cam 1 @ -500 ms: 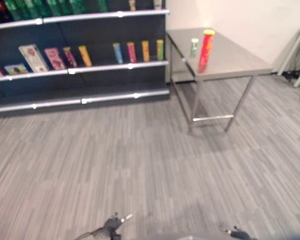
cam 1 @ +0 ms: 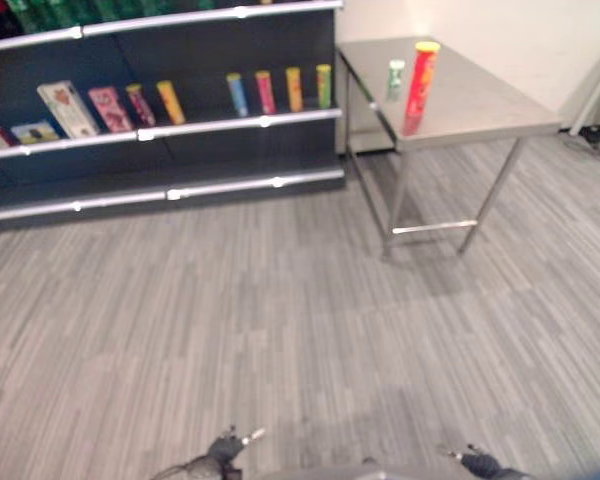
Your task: Put the goods on the table back onto the shelves and tidy them up.
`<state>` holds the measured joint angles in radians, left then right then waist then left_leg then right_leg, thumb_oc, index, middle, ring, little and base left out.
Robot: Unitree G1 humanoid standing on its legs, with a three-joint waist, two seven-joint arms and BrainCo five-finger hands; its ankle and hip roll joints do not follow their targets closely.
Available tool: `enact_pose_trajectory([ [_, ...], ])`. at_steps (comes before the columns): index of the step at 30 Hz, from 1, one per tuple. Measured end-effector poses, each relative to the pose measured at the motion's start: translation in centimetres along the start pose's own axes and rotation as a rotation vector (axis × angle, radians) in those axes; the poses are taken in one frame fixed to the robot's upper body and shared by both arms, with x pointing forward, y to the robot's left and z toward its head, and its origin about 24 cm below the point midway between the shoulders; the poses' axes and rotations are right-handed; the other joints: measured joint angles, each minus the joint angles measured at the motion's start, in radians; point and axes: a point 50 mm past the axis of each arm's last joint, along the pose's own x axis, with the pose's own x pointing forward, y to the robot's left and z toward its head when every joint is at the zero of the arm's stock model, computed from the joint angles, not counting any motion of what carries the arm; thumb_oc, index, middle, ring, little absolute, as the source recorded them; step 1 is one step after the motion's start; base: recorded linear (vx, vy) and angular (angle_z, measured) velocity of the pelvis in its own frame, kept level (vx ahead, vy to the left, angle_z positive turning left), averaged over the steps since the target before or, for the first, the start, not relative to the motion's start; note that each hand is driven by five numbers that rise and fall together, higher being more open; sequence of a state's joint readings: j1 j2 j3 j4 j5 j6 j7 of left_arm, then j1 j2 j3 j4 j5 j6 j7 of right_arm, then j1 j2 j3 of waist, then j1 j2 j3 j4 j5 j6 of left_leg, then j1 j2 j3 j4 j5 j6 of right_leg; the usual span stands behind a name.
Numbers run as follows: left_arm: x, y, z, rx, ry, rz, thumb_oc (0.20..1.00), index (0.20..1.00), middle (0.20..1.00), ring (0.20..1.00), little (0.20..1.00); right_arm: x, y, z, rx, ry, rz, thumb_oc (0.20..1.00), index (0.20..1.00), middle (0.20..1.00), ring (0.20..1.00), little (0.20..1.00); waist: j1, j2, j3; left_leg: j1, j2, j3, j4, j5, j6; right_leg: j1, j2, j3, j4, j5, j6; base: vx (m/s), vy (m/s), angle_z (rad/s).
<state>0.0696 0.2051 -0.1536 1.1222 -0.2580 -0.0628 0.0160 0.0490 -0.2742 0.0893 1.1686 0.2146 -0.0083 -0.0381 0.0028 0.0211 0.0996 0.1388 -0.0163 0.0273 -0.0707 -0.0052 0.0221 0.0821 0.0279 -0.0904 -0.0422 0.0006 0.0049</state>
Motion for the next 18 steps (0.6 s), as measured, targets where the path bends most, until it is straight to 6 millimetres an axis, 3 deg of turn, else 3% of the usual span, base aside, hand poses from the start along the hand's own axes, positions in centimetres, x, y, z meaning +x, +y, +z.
enact_pose_trajectory([
  [5,0.02,0.17,0.09,-0.088,-0.004,0.017,1.000,1.000,1.000,1.000,1.000,-0.03,-0.01,-0.16,-0.010,0.004,0.000,1.000,1.000,1.000,1.000,1.000,0.000,-0.003,0.001,-0.001,-0.001,-0.003,-0.001,0.000,0.000,0.003,0.000,-0.002,-0.009,0.002,0.000,0.00,0.000,0.00],
  [18,0.01,0.07,0.02,-0.081,-0.001,0.013,1.000,1.000,1.000,1.000,1.000,-0.16,0.18,-0.96,-0.035,0.025,0.007,1.000,1.000,1.000,1.000,1.000,-0.003,-0.016,-0.004,-0.002,-0.003,-0.025,-0.001,0.002,-0.003,0.032,-0.001,-0.023,-0.035,0.014,-0.002,-0.02,-0.022,0.05],
])
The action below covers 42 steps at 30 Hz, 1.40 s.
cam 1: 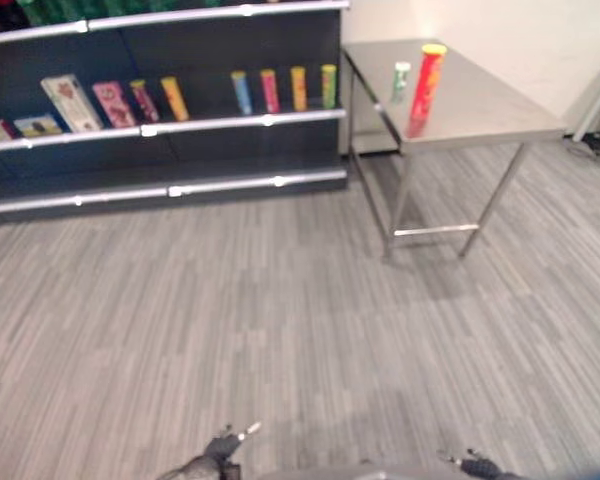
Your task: Put the goods on the table back onto the shelves and tidy them up.
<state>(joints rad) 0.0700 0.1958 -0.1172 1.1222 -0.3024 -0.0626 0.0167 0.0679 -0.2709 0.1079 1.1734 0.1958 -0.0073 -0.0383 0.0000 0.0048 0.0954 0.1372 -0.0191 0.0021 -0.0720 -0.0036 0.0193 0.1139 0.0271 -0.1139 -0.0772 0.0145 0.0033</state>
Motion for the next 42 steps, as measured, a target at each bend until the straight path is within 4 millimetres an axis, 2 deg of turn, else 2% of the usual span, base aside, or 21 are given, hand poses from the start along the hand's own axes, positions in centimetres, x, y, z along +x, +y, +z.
enact_pose_trajectory([
  [12,0.0,0.1,-0.5,0.053,0.023,0.001,1.000,1.000,1.000,1.000,1.000,0.0,-0.1,-0.4,-0.001,0.013,-0.002,1.000,1.000,1.000,1.000,1.000,0.000,0.004,-0.001,-0.012,-0.001,0.008,0.000,0.001,-0.001,-0.024,0.000,0.015,0.000,0.002,0.000,0.00,0.022,-0.03],
  [20,0.0,0.1,-0.3,0.061,0.019,-0.001,1.000,1.000,1.000,1.000,1.000,0.1,-0.1,0.4,-0.002,-0.002,-0.003,1.000,1.000,1.000,1.000,1.000,0.002,0.027,0.006,-0.067,-0.002,0.038,-0.008,0.006,0.003,-0.104,-0.001,0.047,0.020,0.015,0.005,0.00,0.067,-0.13],
  [24,0.1,0.2,0.0,0.064,0.012,0.003,1.000,1.000,1.000,1.000,1.000,0.1,-0.2,0.2,-0.002,0.003,-0.005,1.000,1.000,1.000,1.000,1.000,0.003,0.015,0.023,-0.094,-0.004,0.042,-0.007,0.008,0.004,-0.133,-0.001,0.053,0.021,0.019,0.006,0.04,0.119,-0.04],
  [26,0.3,0.1,0.7,0.065,-0.005,0.001,1.000,1.000,1.000,1.000,1.000,0.2,-0.1,0.6,-0.002,-0.006,-0.003,1.000,1.000,1.000,1.000,1.000,0.003,0.002,0.036,-0.108,-0.007,0.045,-0.007,0.008,0.006,-0.151,-0.001,0.058,0.029,0.025,0.008,0.02,0.121,-0.07],
  [27,0.3,0.1,0.8,0.065,-0.007,0.001,1.000,1.000,1.000,1.000,1.000,0.2,-0.1,1.0,-0.001,-0.015,-0.003,1.000,1.000,1.000,1.000,1.000,0.004,0.006,0.039,-0.110,-0.004,0.049,-0.007,0.010,0.009,-0.159,0.000,0.059,0.041,0.025,0.007,0.02,0.096,-0.12],
  [30,0.5,0.3,2.2,0.067,-0.041,0.006,1.000,1.000,1.000,1.000,1.000,0.4,0.1,2.9,-0.002,-0.063,0.002,1.000,1.000,1.000,1.000,1.000,0.008,-0.018,0.072,-0.120,-0.006,0.066,-0.009,0.008,0.020,-0.209,-0.003,0.072,0.122,0.008,0.021,0.09,0.152,-0.19],
  [32,0.6,0.2,2.8,0.063,-0.055,0.005,1.000,1.000,1.000,1.000,1.000,0.5,0.0,3.6,-0.004,-0.081,0.000,1.000,1.000,1.000,1.000,1.000,0.007,-0.013,0.092,-0.115,0.002,0.069,-0.010,0.015,0.027,-0.235,-0.002,0.065,0.181,-0.007,0.035,0.11,0.066,0.01],
  [33,0.8,0.0,4.1,0.060,-0.088,0.002,1.000,1.000,1.000,1.000,1.000,0.5,-0.2,4.1,-0.004,-0.098,-0.005,1.000,1.000,1.000,1.000,1.000,0.002,-0.003,0.116,-0.102,0.005,0.062,-0.009,0.012,0.036,-0.289,-0.015,0.046,0.324,-0.039,0.069,0.18,0.051,0.30],
  [34,0.9,0.0,4.4,0.059,-0.097,0.001,1.000,1.000,1.000,1.000,1.000,0.5,-0.1,4.2,-0.004,-0.100,-0.002,1.000,1.000,1.000,1.000,1.000,0.000,0.000,0.122,-0.093,0.002,0.050,-0.005,0.002,0.054,-0.321,-0.029,0.042,0.418,-0.078,0.071,0.35,0.044,0.41],
  [36,0.9,-0.3,4.6,0.058,-0.104,-0.005,1.000,1.000,1.000,1.000,1.000,0.5,-0.1,3.9,-0.003,-0.095,-0.002,1.000,1.000,1.000,1.000,1.000,0.000,0.002,0.127,-0.068,-0.007,0.036,0.002,-0.016,0.071,-0.357,-0.091,0.028,0.529,-0.104,0.068,0.33,-0.022,0.19],
  [37,0.8,-0.1,4.4,0.059,-0.097,0.000,1.000,1.000,1.000,1.000,1.000,0.4,0.0,3.9,-0.002,-0.097,0.002,1.000,1.000,1.000,1.000,1.000,0.000,0.003,0.126,-0.062,-0.009,0.031,0.000,-0.025,0.066,-0.374,-0.118,0.023,0.529,-0.110,0.079,0.36,-0.080,0.03],
  [39,0.8,0.3,4.3,0.049,-0.094,0.009,1.000,1.000,1.000,1.000,1.000,0.4,0.2,4.8,0.000,-0.138,0.012,1.000,1.000,1.000,1.000,1.000,-0.015,-0.001,0.128,-0.066,-0.006,0.003,0.000,-0.033,0.060,-0.399,-0.153,0.025,0.441,-0.098,0.104,0.39,-0.081,0.19],
  [40,0.8,0.6,4.2,0.039,-0.088,0.017,1.000,1.000,1.000,1.000,1.000,0.3,0.4,5.1,0.001,-0.152,0.017,1.000,1.000,1.000,1.000,1.000,-0.025,-0.003,0.128,-0.064,0.001,-0.004,-0.001,-0.032,0.061,-0.398,-0.156,0.021,0.342,-0.075,0.127,0.30,-0.057,0.26],
  [42,0.8,0.7,4.1,0.032,-0.084,0.025,1.000,1.000,1.000,1.000,1.000,0.3,0.6,5.3,0.002,-0.164,0.024,1.000,1.000,1.000,1.000,1.000,-0.045,-0.025,0.127,-0.040,0.005,-0.022,0.005,-0.066,0.057,-0.414,-0.155,0.020,0.202,-0.010,0.147,0.47,-0.077,0.22],
])
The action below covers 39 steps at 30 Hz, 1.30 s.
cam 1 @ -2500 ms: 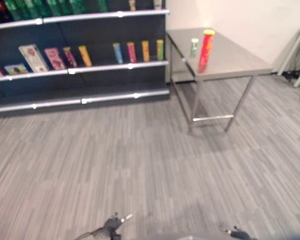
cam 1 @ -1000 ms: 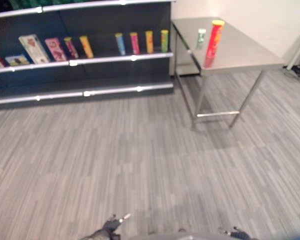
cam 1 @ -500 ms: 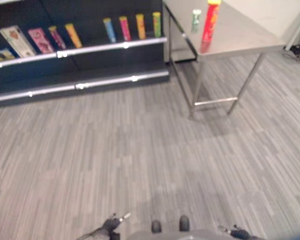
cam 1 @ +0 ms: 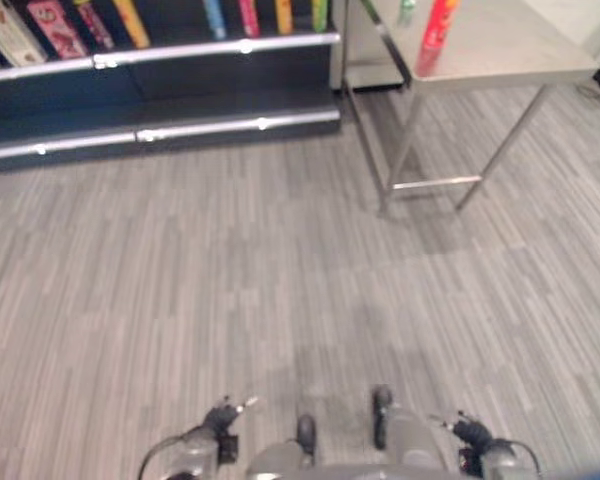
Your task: Put the goods on the table back onto the shelves and tidy them up.
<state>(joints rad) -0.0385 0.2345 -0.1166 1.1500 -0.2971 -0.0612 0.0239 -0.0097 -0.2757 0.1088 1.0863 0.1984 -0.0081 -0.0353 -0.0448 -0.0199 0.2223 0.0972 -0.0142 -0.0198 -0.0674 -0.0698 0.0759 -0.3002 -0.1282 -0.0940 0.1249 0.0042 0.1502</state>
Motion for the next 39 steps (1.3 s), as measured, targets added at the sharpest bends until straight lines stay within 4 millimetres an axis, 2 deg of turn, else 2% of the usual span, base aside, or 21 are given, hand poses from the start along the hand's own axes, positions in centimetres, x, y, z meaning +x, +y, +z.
enact_pose_trajectory([
  [4,-0.2,-0.1,-1.0,-0.004,0.024,-0.005,1.000,1.000,1.000,1.000,1.000,-0.3,0.1,-1.2,0.007,0.031,0.002,1.000,1.000,1.000,1.000,1.000,-0.034,-0.036,-0.022,0.079,0.035,-0.035,-0.012,-0.083,-0.068,-0.014,0.008,-0.063,-0.140,0.060,0.010,0.50,-0.105,0.39],
  [5,-0.3,-0.8,-1.5,-0.012,0.035,-0.024,1.000,1.000,1.000,1.000,1.000,-0.6,-0.3,-2.6,0.003,0.065,-0.009,1.000,1.000,1.000,1.000,1.000,-0.058,-0.008,-0.039,0.119,0.086,-0.075,-0.029,-0.113,-0.093,-0.002,0.036,-0.116,-0.095,0.111,-0.001,0.58,-0.160,0.50],
  [6,-0.4,-1.1,-1.6,-0.015,0.039,-0.034,1.000,1.000,1.000,1.000,1.000,-0.7,-0.6,-2.9,0.001,0.075,-0.013,1.000,1.000,1.000,1.000,1.000,-0.061,0.014,-0.049,0.126,0.117,-0.092,-0.026,-0.126,-0.104,0.000,0.056,-0.139,-0.072,0.105,-0.002,0.65,-0.194,0.48],
  [7,-0.4,-1.4,-1.8,-0.019,0.043,-0.046,1.000,1.000,1.000,1.000,1.000,-0.8,-0.6,-3.2,0.000,0.084,-0.013,1.000,1.000,1.000,1.000,1.000,-0.059,0.022,-0.053,0.142,0.130,-0.134,0.039,-0.137,-0.151,0.017,0.083,-0.155,-0.042,0.099,-0.019,0.62,-0.185,0.20],
  [10,-0.4,-1.4,-1.8,-0.016,0.043,-0.055,1.000,1.000,1.000,1.000,1.000,-0.8,-0.6,-3.3,0.007,0.088,-0.012,1.000,1.000,1.000,1.000,1.000,-0.074,0.010,-0.067,0.110,0.121,-0.133,0.274,-0.111,-0.182,0.104,0.110,-0.167,-0.045,0.073,-0.083,0.52,-0.204,0.31],
  [11,-0.5,-1.5,-2.1,-0.023,0.046,-0.057,1.000,1.000,1.000,1.000,1.000,-0.8,-1.0,-3.5,0.005,0.098,-0.025,1.000,1.000,1.000,1.000,1.000,-0.067,0.009,-0.098,0.034,0.113,-0.139,0.482,-0.055,-0.272,0.158,0.127,-0.164,-0.061,0.045,-0.149,0.44,-0.248,-0.07],
  [13,-0.5,-1.7,-2.2,-0.028,0.052,-0.059,1.000,1.000,1.000,1.000,1.000,-0.7,-1.2,-3.2,0.011,0.086,-0.030,1.000,1.000,1.000,1.000,1.000,-0.064,0.020,-0.107,-0.074,0.108,-0.139,0.696,0.033,-0.318,0.195,0.145,-0.160,-0.085,0.025,-0.197,0.30,-0.207,-0.08],
  [14,-0.4,-1.8,-1.6,-0.031,0.031,-0.065,1.000,1.000,1.000,1.000,1.000,-0.7,-1.2,-3.3,0.018,0.092,-0.030,1.000,1.000,1.000,1.000,1.000,-0.041,0.008,-0.101,-0.220,0.102,-0.108,0.947,0.157,-0.297,0.226,0.152,-0.149,-0.113,0.027,-0.234,0.41,-0.206,-0.18],
  [16,-0.5,-1.3,-2.1,-0.045,0.046,-0.051,1.000,1.000,1.000,1.000,1.000,-0.5,-0.8,-2.9,0.014,0.101,-0.022,1.000,1.000,1.000,1.000,1.000,-0.003,-0.015,-0.089,-0.325,0.102,-0.018,1.032,0.107,-0.218,0.300,0.154,-0.106,-0.147,0.017,-0.274,0.45,-0.099,-0.50],
  [18,-0.4,-0.5,-1.6,-0.076,0.031,-0.025,1.000,1.000,1.000,1.000,1.000,-0.4,-0.6,-2.7,0.015,0.100,-0.023,1.000,1.000,1.000,1.000,1.000,0.023,-0.031,-0.081,-0.389,0.088,0.019,0.929,0.067,-0.171,0.362,0.148,-0.083,-0.178,-0.013,-0.263,0.52,0.053,-0.39],
  [20,-0.4,-0.2,-1.5,-0.084,0.025,-0.013,1.000,1.000,1.000,1.000,1.000,-0.1,-0.4,-1.6,0.008,0.071,-0.018,1.000,1.000,1.000,1.000,1.000,0.053,-0.033,-0.076,-0.409,0.098,0.083,0.493,0.072,-0.168,0.416,0.146,-0.061,-0.222,-0.029,-0.209,0.58,0.163,-0.41],
  [22,-0.5,-0.3,-1.8,-0.085,0.035,-0.010,1.000,1.000,1.000,1.000,1.000,0.1,-0.4,-0.8,-0.010,0.051,-0.010,1.000,1.000,1.000,1.000,1.000,0.061,-0.006,-0.058,-0.394,0.107,0.066,0.123,0.145,-0.186,0.450,0.171,-0.055,-0.217,-0.042,-0.194,0.38,0.121,-0.23],
  [24,-0.8,-0.2,-3.0,-0.088,0.066,-0.004,1.000,1.000,1.000,1.000,1.000,0.2,-0.3,-0.4,-0.020,0.042,-0.008,1.000,1.000,1.000,1.000,1.000,0.076,0.012,-0.051,-0.392,0.104,0.012,-0.008,0.190,-0.192,0.511,0.190,-0.038,-0.215,-0.074,-0.168,0.56,0.211,-0.43],
  [28,-1.0,-0.1,-4.0,-0.090,0.101,0.009,1.000,1.000,1.000,1.000,1.000,0.2,-0.6,0.1,-0.038,0.027,-0.012,1.000,1.000,1.000,1.000,1.000,0.110,0.026,-0.055,-0.402,0.080,-0.081,-0.020,0.201,-0.195,0.580,0.179,0.045,-0.215,-0.141,-0.156,0.58,0.363,-0.76],
  [29,-1.2,-0.1,-4.8,-0.101,0.131,0.017,1.000,1.000,1.000,1.000,1.000,0.2,-0.7,-0.3,-0.056,0.042,-0.014,1.000,1.000,1.000,1.000,1.000,0.128,0.017,-0.059,-0.359,0.075,-0.084,-0.018,0.196,-0.179,0.615,0.152,0.105,-0.214,-0.171,-0.128,0.47,0.415,-1.08],
  [30,-1.5,-0.2,-5.7,-0.104,0.153,0.017,1.000,1.000,1.000,1.000,1.000,0.2,-0.6,-0.2,-0.073,0.034,-0.009,1.000,1.000,1.000,1.000,1.000,0.132,0.017,-0.062,-0.316,0.064,-0.068,-0.010,0.276,-0.132,0.655,0.132,0.135,-0.208,-0.191,-0.101,0.58,0.539,-1.04],
  [31,-1.4,-0.2,-5.4,-0.100,0.146,0.016,1.000,1.000,1.000,1.000,1.000,0.1,-0.3,-0.6,-0.081,0.042,0.002,1.000,1.000,1.000,1.000,1.000,0.130,0.006,-0.065,-0.299,0.044,-0.050,0.010,0.318,-0.116,0.658,0.100,0.137,-0.159,-0.198,-0.090,0.41,0.401,-0.64],
  [33,-1.0,-0.4,-4.4,-0.097,0.125,0.010,1.000,1.000,1.000,1.000,1.000,-0.1,0.1,-1.4,-0.082,0.054,0.020,1.000,1.000,1.000,1.000,1.000,0.130,0.008,-0.079,-0.251,0.031,-0.031,0.008,0.286,-0.077,0.578,0.079,0.136,0.065,-0.211,-0.082,0.20,0.240,-0.24],
  [36,-0.8,0.9,-3.2,-0.072,0.085,0.034,1.000,1.000,1.000,1.000,1.000,-0.4,1.0,-2.1,-0.077,0.066,0.042,1.000,1.000,1.000,1.000,1.000,0.106,-0.010,-0.107,-0.188,-0.043,-0.024,-0.017,0.241,-0.019,0.387,-0.026,0.130,0.461,-0.206,-0.055,0.25,0.326,0.01],
  [38,-0.5,1.3,-2.1,-0.043,0.059,0.037,1.000,1.000,1.000,1.000,1.000,-0.4,0.9,-2.3,-0.047,0.075,0.029,1.000,1.000,1.000,1.000,1.000,0.095,-0.012,-0.112,-0.162,-0.071,-0.027,-0.020,0.241,0.002,0.319,-0.103,0.078,0.503,-0.203,-0.047,0.16,0.169,0.25],
  [39,-0.4,1.3,-1.7,-0.039,0.045,0.035,1.000,1.000,1.000,1.000,1.000,-0.5,0.7,-2.9,-0.044,0.090,0.024,1.000,1.000,1.000,1.000,1.000,0.088,-0.004,-0.117,-0.158,-0.075,-0.027,-0.020,0.223,0.019,0.292,-0.105,0.080,0.485,-0.201,-0.043,0.22,0.161,0.20],
])
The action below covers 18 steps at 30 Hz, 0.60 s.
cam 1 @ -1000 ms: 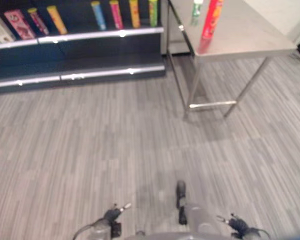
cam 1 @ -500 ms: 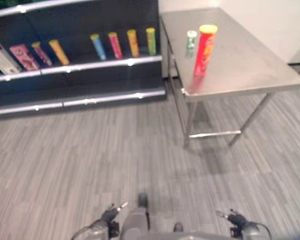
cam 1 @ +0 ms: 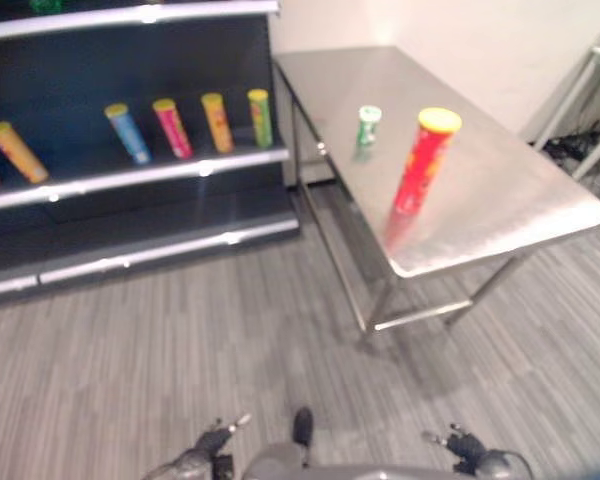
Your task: Put the goods on the table back onto the shelves and tidy them up.
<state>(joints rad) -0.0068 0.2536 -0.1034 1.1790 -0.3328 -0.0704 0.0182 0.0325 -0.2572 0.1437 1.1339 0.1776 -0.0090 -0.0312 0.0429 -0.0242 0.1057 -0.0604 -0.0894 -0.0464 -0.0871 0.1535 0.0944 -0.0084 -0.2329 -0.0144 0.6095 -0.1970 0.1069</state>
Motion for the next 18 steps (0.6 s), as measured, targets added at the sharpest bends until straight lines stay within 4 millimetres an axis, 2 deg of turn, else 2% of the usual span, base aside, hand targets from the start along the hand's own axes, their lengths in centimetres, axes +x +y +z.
enact_pose_trajectory([
  [2,0.1,0.5,0.5,0.024,-0.012,0.008,1.000,1.000,1.000,1.000,1.000,0.0,-0.4,-0.4,0.027,0.025,-0.018,1.000,1.000,1.000,1.000,1.000,-0.014,0.019,0.005,0.017,0.004,-0.008,-0.001,-0.028,0.014,-0.049,0.012,-0.039,-0.169,0.001,0.024,0.18,0.071,0.04],
  [3,0.0,0.7,0.4,0.026,-0.006,0.014,1.000,1.000,1.000,1.000,1.000,0.1,-0.5,-0.4,0.042,0.031,-0.028,1.000,1.000,1.000,1.000,1.000,-0.016,0.025,0.009,0.023,0.010,-0.005,0.000,-0.019,0.004,-0.047,0.020,-0.051,-0.235,0.007,0.033,0.10,0.009,-0.02],
  [5,0.0,1.4,0.3,0.034,-0.002,0.030,1.000,1.000,1.000,1.000,1.000,-0.1,-1.1,-1.6,0.076,0.082,-0.053,1.000,1.000,1.000,1.000,1.000,-0.042,0.006,0.021,0.046,0.004,-0.004,-0.001,-0.038,-0.007,-0.070,0.070,-0.056,-0.428,0.063,0.063,0.15,0.018,0.06],
  [7,-0.1,1.6,0.3,0.033,-0.003,0.032,1.000,1.000,1.000,1.000,1.000,-0.5,-1.6,-3.4,0.121,0.140,-0.077,1.000,1.000,1.000,1.000,1.000,-0.061,-0.015,0.028,0.065,-0.004,-0.007,-0.007,-0.060,0.001,-0.072,0.087,-0.045,-0.497,0.156,0.047,0.14,0.009,0.11],
  [8,-0.1,1.5,0.3,0.032,-0.007,0.030,1.000,1.000,1.000,1.000,1.000,-0.6,-1.8,-4.1,0.151,0.164,-0.090,1.000,1.000,1.000,1.000,1.000,-0.063,-0.023,0.024,0.069,-0.005,-0.014,-0.008,-0.066,-0.003,-0.062,0.090,-0.036,-0.508,0.180,0.047,0.08,-0.009,0.06],
  [10,-0.1,1.2,0.0,0.031,-0.003,0.021,1.000,1.000,1.000,1.000,1.000,-1.3,-2.5,-6.1,0.219,0.232,-0.138,1.000,1.000,1.000,1.000,1.000,-0.063,-0.031,0.024,0.078,0.010,-0.013,-0.007,-0.077,-0.021,-0.040,0.110,-0.029,-0.556,0.212,0.022,0.10,-0.012,-0.07],
  [13,-0.3,1.3,-0.5,0.028,0.008,0.025,1.000,1.000,1.000,1.000,1.000,-2.1,-4.1,-7.9,0.402,0.259,-0.226,1.000,1.000,1.000,1.000,1.000,-0.072,-0.028,0.024,0.081,0.035,0.000,-0.008,-0.091,-0.045,0.003,0.138,-0.027,-0.644,0.254,-0.004,0.12,-0.018,-0.17],
  [15,-0.4,1.4,-0.9,0.021,0.008,0.025,1.000,1.000,1.000,1.000,1.000,-2.3,-5.1,-8.0,0.517,0.247,-0.286,1.000,1.000,1.000,1.000,1.000,-0.090,-0.027,0.024,0.090,0.045,0.002,-0.008,-0.095,-0.061,0.029,0.148,-0.028,-0.686,0.270,-0.014,0.14,-0.003,-0.07],
  [17,-0.5,1.4,-1.3,0.018,0.018,0.027,1.000,1.000,1.000,1.000,1.000,-2.5,-6.8,-7.2,0.622,0.164,-0.355,1.000,1.000,1.000,1.000,1.000,-0.104,-0.022,0.019,0.101,0.053,0.009,-0.008,-0.103,-0.069,0.044,0.156,-0.024,-0.699,0.278,-0.026,0.10,0.010,-0.10],
  [18,-0.5,1.3,-1.3,0.011,0.017,0.026,1.000,1.000,1.000,1.000,1.000,-2.6,-8.4,-5.7,0.650,0.083,-0.395,1.000,1.000,1.000,1.000,1.000,-0.120,-0.020,0.017,0.109,0.056,0.012,-0.008,-0.107,-0.072,0.047,0.160,-0.023,-0.699,0.275,-0.028,0.09,0.011,-0.13],
])
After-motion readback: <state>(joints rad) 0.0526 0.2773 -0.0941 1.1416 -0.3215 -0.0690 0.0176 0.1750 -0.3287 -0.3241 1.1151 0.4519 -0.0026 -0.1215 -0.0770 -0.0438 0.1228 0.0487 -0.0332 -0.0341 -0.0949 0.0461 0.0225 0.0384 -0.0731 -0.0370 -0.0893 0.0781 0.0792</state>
